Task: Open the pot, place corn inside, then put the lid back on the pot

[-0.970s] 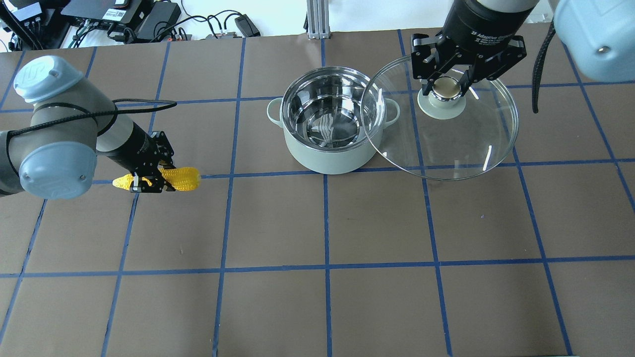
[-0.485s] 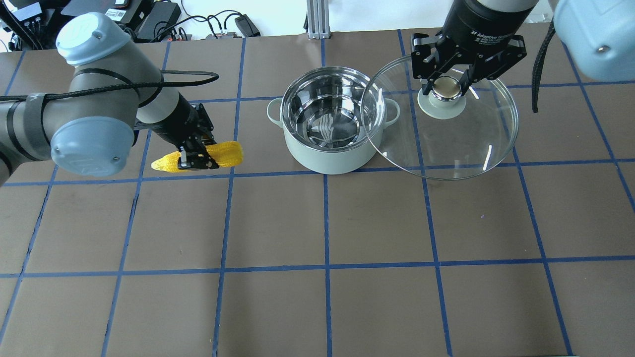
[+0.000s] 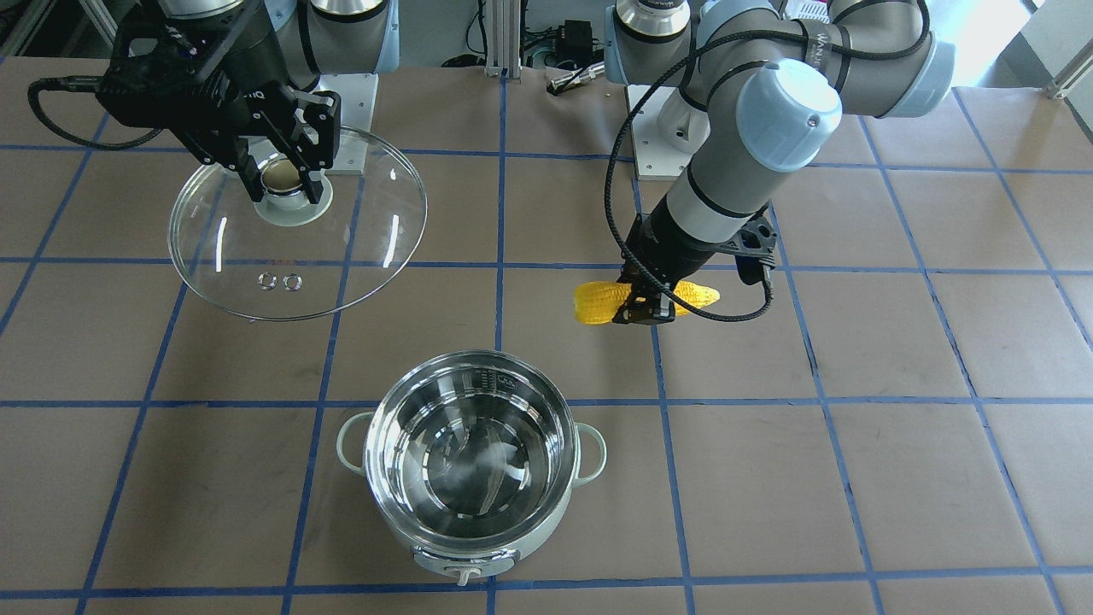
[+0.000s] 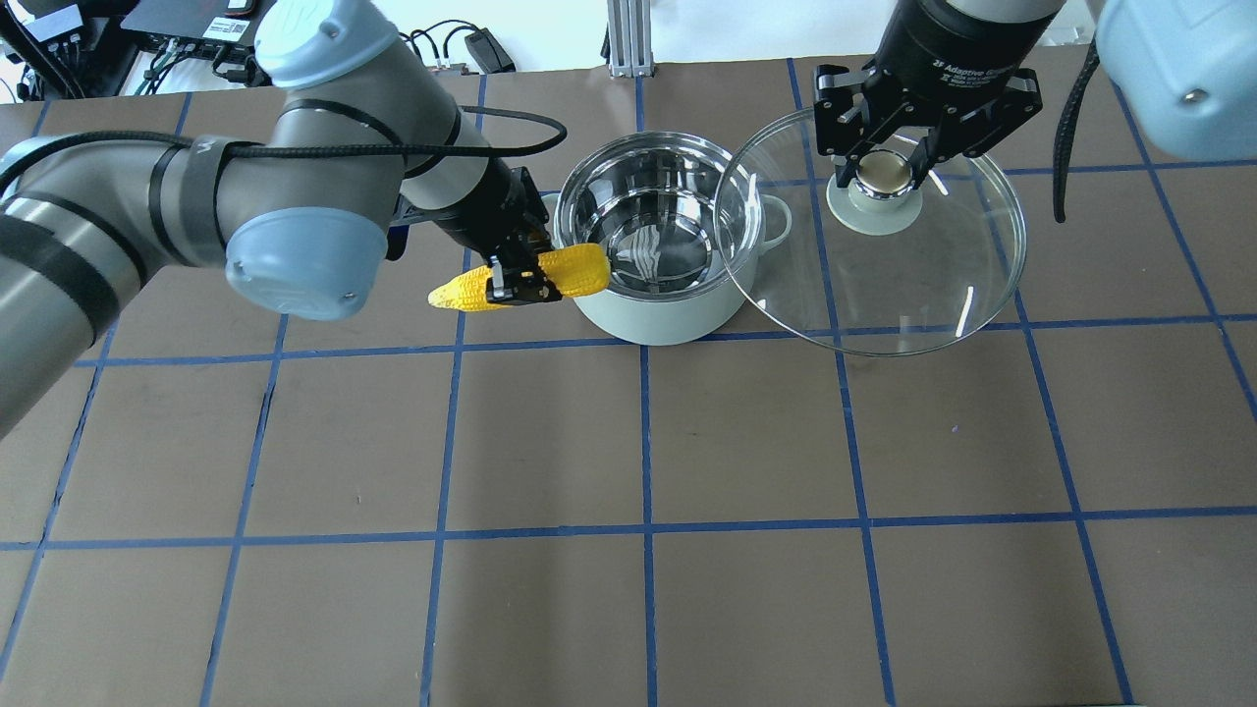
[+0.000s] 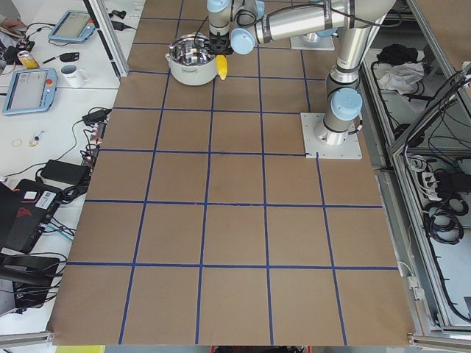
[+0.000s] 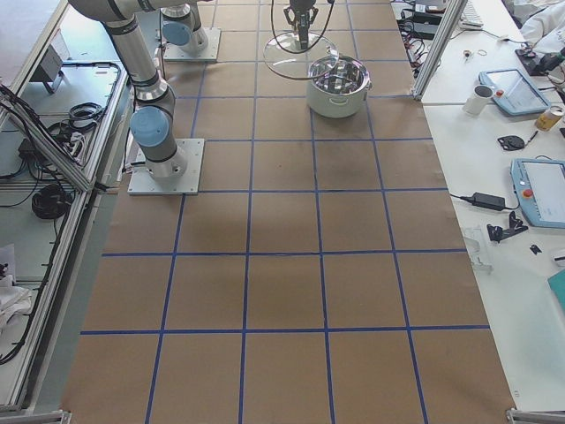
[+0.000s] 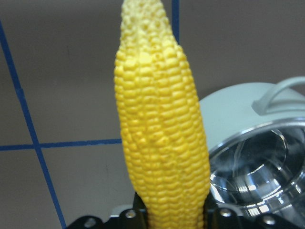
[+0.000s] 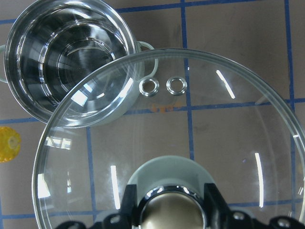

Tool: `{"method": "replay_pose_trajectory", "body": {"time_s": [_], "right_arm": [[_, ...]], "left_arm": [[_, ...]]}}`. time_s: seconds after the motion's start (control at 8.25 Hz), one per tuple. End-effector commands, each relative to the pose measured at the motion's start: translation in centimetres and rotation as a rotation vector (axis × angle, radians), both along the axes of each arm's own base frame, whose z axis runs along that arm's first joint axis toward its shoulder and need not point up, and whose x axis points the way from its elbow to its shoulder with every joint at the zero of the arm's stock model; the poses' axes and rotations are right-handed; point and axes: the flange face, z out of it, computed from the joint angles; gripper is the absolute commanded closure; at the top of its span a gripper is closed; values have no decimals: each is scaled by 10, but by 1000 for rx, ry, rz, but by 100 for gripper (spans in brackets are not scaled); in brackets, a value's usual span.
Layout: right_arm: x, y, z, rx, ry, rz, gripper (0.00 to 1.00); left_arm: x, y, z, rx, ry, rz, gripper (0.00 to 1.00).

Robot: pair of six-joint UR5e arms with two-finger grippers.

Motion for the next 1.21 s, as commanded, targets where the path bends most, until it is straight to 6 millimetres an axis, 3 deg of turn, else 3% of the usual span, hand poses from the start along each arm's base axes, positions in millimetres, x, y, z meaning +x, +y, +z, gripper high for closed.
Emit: {"method": "replay_pose_trajectory", "body": {"time_s": [0.0,0.24,0.48,0.61,0.85,1.09], "right_arm": [[0,0,0,-1,0,0,47],[0,0,0,-1,0,0,47],[0,0,0,-1,0,0,47],[0,0,0,-1,1,0,47],[1,0,0,-1,0,2,47],[0,-1,0,-2,0,0,47]], "left_arm": [[-66,-46,35,-92,13,-84,100],[-70,-65,41,-139,17,-123,100],[-77,-90,12,-201,17,-191,100],[-81,-100,7,-245,25,-194,100],[-82,-103,1,-245,25,-200,100],[-99,-100,-13,-231,28,-207,100]]}}
